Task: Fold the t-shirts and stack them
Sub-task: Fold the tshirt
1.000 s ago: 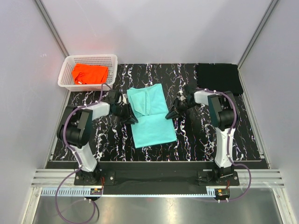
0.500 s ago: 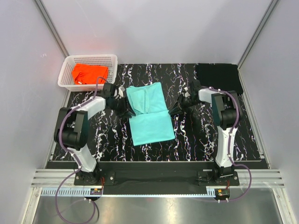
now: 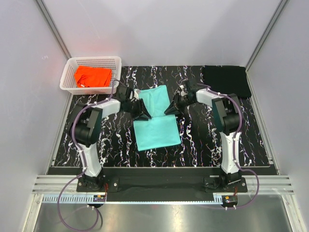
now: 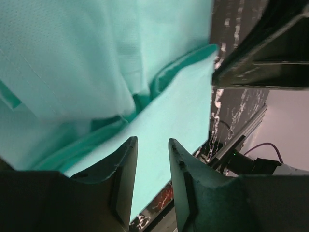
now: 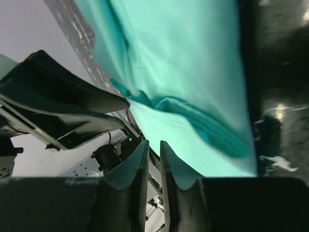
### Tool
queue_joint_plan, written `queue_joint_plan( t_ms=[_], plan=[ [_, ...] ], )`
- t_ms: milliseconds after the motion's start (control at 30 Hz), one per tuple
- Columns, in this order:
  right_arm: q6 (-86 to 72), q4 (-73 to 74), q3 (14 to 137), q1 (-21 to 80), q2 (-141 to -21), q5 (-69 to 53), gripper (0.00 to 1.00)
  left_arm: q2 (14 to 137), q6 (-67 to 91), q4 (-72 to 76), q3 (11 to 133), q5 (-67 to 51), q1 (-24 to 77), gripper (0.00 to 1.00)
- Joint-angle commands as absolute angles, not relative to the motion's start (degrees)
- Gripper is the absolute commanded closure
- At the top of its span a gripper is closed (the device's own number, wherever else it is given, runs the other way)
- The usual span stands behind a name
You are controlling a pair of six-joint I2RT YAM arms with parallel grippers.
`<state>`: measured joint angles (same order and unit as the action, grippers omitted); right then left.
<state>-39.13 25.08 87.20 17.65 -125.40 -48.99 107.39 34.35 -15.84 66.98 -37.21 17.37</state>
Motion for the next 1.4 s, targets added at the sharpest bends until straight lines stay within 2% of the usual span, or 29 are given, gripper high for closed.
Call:
queue_joint_plan(
  t_ms=[0,167,300,500,700,933,1067,1367],
  plan=[
    [-39.29,24.79,87.28,15.13,-127.79,-48.52,0.78,111.86,34.55,-12.21,68.98,-38.15,17.14,0.64],
    [-37.45,24.96,84.12,12.66,-129.29,-47.73,0.77,116.98,29.19,-18.62,74.17,-35.60,17.05,0.63],
    [-36.04,25.66,82.62,10.81,-126.40,-46.23,0.76,113.74,26.55,-23.54,76.46,-32.61,17.14,0.60],
    [-29.28,33.21,80.69,9.67,-116.48,-40.79,0.64,98.64,24.08,-29.08,73.75,-29.27,17.49,0.52],
    [-25.75,35.42,75.50,10.02,-110.13,-36.39,0.62,86.23,23.64,-28.22,62.59,-24.52,17.23,0.51],
    [-29.26,35.77,83.49,13.26,-115.22,-36.74,0.71,94.46,23.73,-24.96,66.79,-25.75,14.59,0.66],
    [-30.76,35.68,89.73,15.12,-119.52,-35.95,0.78,100.54,23.38,-24.43,72.84,-25.58,13.71,0.67],
    [-32.78,35.86,97.73,15.38,-128.93,-35.69,0.81,110.81,23.12,-23.91,77.52,-25.58,12.30,0.68]
  ],
)
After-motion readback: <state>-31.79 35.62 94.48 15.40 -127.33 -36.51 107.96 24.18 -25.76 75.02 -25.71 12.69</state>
